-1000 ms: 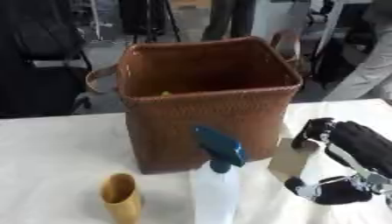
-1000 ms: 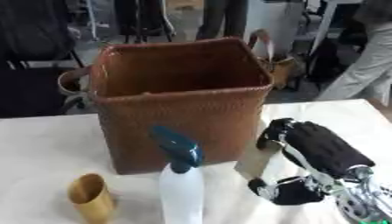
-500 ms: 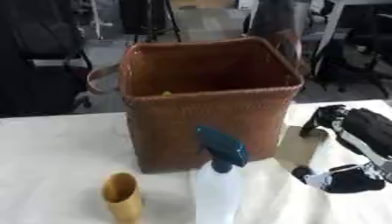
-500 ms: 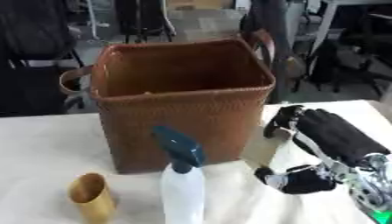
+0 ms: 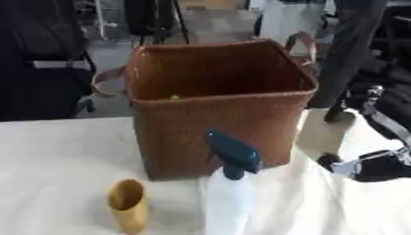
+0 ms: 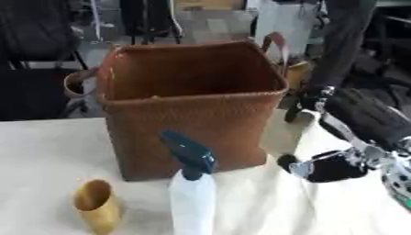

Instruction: Pick up objects on the table and place them in the box.

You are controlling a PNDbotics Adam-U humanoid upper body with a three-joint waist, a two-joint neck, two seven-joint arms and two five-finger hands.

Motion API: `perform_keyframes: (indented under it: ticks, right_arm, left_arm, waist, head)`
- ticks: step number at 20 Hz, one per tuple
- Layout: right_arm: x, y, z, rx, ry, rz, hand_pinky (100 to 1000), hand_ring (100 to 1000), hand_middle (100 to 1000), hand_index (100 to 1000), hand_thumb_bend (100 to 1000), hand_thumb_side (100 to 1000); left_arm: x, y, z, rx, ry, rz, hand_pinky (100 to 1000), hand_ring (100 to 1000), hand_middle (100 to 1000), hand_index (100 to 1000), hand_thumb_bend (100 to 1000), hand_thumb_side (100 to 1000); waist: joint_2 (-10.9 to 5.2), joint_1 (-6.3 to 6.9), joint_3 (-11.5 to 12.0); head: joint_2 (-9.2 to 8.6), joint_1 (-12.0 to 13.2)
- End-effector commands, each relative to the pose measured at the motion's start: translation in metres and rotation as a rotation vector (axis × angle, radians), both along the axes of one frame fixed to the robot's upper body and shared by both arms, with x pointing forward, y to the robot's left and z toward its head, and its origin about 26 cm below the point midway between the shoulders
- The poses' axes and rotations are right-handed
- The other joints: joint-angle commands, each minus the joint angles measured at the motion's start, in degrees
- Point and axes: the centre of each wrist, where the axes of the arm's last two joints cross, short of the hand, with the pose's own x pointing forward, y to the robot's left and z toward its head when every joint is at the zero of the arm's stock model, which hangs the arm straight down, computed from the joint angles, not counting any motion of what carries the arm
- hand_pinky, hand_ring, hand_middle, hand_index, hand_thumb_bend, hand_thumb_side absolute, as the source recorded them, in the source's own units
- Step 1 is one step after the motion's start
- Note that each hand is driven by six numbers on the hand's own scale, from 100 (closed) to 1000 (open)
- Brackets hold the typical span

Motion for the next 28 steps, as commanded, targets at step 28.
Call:
perform_keyframes:
  ticks: [28]
  right_arm:
    - [-0.025, 0.019, 0.097, 0.150, -0.328, -0.035, 594, 159, 266, 315, 187, 266]
  left_arm:
    - [0.000, -0.001, 0.016, 0.054, -0.029, -0.017, 707, 736, 781, 688, 100, 906]
  waist:
    - [-0.16, -1.18, 2.16]
  head:
    - [-3.13, -1.39]
